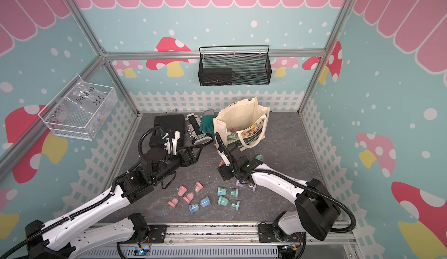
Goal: Put the hourglass into the canvas bag
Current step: Pick up the hourglass from the center of the board.
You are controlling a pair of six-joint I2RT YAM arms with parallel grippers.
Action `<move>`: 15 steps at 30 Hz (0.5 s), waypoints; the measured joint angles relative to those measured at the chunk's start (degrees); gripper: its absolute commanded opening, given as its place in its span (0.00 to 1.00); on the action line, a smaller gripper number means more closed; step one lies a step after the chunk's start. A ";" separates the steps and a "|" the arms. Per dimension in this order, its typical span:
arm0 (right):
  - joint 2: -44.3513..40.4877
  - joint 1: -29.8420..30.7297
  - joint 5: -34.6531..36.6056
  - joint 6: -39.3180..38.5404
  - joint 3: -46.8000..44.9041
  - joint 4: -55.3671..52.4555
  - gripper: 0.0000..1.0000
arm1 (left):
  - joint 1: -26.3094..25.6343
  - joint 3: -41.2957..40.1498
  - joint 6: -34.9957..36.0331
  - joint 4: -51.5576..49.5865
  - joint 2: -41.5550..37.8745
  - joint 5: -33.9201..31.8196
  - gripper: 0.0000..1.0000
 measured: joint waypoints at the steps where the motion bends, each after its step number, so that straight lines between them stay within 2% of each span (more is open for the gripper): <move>1: 0.55 0.02 0.46 0.02 -0.28 0.76 0.78 | 0.00 0.09 -0.44 -0.11 0.00 -0.46 0.99; 15: 12.15 0.11 5.77 -0.66 0.85 7.85 0.73 | 0.00 1.29 -1.95 -2.14 -0.09 -3.91 0.99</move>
